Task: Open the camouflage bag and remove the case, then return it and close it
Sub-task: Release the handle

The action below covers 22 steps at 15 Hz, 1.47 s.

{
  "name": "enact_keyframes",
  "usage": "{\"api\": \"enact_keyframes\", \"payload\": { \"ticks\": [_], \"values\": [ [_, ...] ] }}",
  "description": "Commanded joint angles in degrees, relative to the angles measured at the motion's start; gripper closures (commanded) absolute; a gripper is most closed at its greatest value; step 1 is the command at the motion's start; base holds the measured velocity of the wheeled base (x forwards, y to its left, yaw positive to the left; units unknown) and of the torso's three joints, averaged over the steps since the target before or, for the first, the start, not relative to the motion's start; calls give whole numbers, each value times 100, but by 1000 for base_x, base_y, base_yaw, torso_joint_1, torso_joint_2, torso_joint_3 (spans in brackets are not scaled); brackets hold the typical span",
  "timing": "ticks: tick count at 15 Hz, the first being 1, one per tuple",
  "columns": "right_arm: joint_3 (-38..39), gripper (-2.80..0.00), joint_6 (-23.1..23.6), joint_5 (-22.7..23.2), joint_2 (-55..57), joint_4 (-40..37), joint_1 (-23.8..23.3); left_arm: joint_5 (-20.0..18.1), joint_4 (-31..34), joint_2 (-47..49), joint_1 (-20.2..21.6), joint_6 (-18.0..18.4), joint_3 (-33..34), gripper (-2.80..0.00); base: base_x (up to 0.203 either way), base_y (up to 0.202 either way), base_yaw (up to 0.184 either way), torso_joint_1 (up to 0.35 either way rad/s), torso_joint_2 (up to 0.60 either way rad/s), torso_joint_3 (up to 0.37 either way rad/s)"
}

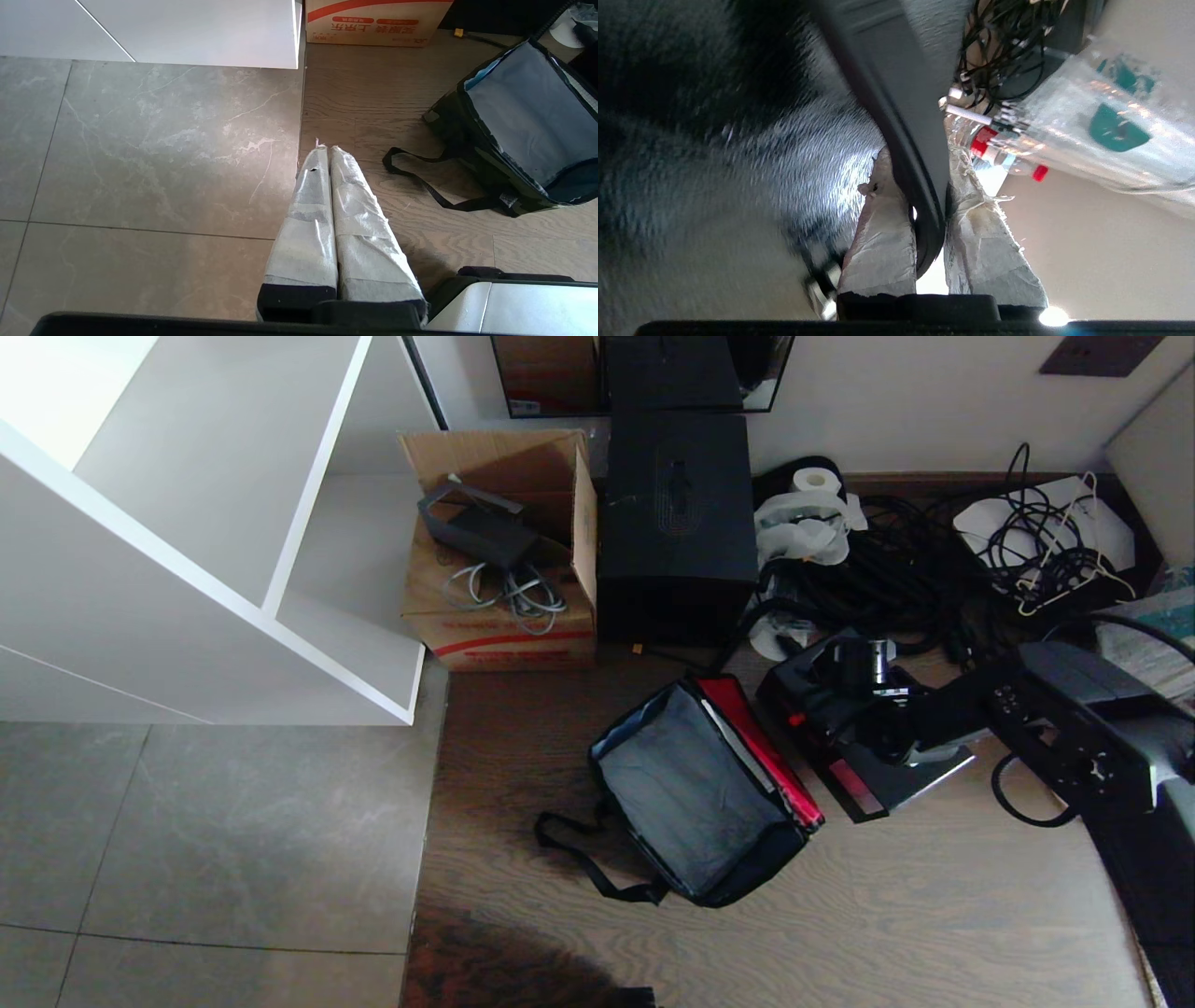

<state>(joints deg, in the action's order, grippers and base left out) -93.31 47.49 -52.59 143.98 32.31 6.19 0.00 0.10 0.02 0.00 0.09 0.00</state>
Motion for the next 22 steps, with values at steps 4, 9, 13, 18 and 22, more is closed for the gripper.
{"api": "enact_keyframes", "payload": {
  "ticks": [4, 9, 13, 18, 22],
  "values": [
    [-169, 0, 23, -14, 610, 28, -82, 0, -1, -2, 0, 0, 0, 0, 0, 0, 0, 0, 0, 0],
    [-95, -280, -43, 283, 784, -69, -120, 0, -1, -2, 0, 0, 0, 0, 0, 0, 0, 0, 0, 0],
    [340, -280, -102, 359, 569, 0, 192, 0, -1, -2, 0, 0, 0, 0, 0, 0, 0, 0, 0, 0],
    [1001, -280, -249, 398, -362, -50, 617, 0, -1, -2, 0, 0, -1, 0, 0, 0, 0, 0, 0, 0],
    [2286, 0, -275, 413, -1679, 19, 698, 0, -1, -2, 0, 0, 0, 0, 0, 0, 0, 0, 0, 0]
  ]
}}
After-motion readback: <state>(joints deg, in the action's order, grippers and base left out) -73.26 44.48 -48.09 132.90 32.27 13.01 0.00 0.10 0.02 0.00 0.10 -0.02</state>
